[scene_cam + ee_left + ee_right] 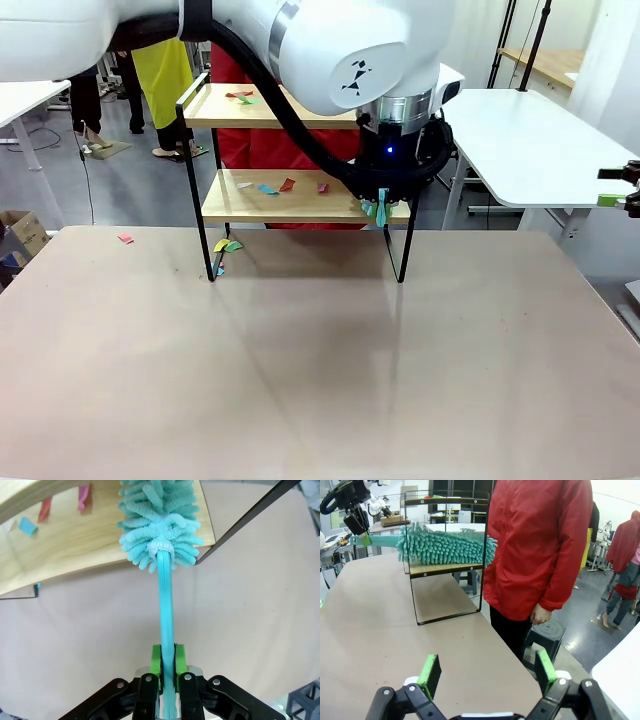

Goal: Clean the shelf.
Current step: Clean the specific section of the Shelf indicated by the human with the Duster.

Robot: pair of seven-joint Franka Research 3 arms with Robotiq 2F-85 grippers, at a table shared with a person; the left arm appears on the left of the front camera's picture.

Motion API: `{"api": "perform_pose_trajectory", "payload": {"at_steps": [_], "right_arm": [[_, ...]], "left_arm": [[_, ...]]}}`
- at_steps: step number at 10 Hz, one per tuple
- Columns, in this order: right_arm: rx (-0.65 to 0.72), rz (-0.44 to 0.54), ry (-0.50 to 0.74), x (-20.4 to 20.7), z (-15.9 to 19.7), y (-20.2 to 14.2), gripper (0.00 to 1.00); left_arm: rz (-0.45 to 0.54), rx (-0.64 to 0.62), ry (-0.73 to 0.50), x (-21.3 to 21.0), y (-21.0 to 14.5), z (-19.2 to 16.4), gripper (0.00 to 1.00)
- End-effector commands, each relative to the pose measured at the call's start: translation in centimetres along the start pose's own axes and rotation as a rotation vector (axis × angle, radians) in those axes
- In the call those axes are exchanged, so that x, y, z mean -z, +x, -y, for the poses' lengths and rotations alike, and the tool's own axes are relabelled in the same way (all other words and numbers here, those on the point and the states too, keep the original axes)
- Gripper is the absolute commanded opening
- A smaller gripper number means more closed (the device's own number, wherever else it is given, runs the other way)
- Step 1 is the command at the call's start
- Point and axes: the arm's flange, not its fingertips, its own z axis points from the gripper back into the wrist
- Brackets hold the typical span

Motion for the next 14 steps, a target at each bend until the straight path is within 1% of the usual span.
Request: {"api": "perform_pose_trajectory", "payload": {"at_steps": [1, 3, 4, 5, 6, 8, 10, 12, 14], "right_arm": [[-0.004, -0.001, 0.002, 0.2, -0.1, 0.3, 1.00], [-0.004, -0.001, 0.002, 0.2, -0.1, 0.3, 1.00], [-0.004, -0.001, 0.002, 0.2, -0.1, 0.3, 1.00], [-0.004, -0.001, 0.002, 0.2, -0.1, 0.3, 1.00], [-0.004, -0.001, 0.002, 0.2, -0.1, 0.3, 1.00], [-0.004, -0.001, 0.002, 0.2, -0.1, 0.3, 1.00], [-0.004, -0.001, 0.002, 0.2, -0.1, 0.3, 1.00], [-0.004, -0.001, 0.002, 0.2, -0.1, 0.3, 1.00], [-0.004, -0.001, 0.002, 0.2, -0.1, 0.3, 1.00]], "left_arm": [[0.011, 0.008, 0.006, -0.3, 0.0, 0.0, 0.13], [0.002, 0.002, 0.001, 0.0, 0.0, 0.1, 0.13], [0.001, 0.029, 0.029, -0.5, 0.6, 0.4, 0.13], [-0.037, 0.007, 0.052, -0.2, 0.6, -0.5, 0.13], [-0.062, -0.005, 0.033, 0.1, 0.1, -1.5, 0.13], [-0.078, 0.004, 0.002, 0.4, -0.8, -3.4, 0.13], [-0.108, -0.028, 0.001, 1.0, -1.7, -5.3, 0.13], [-0.114, -0.054, 0.016, 1.2, -3.1, -8.2, 0.13], [-0.118, -0.071, 0.009, 1.4, -3.7, -10.7, 0.13]]}}
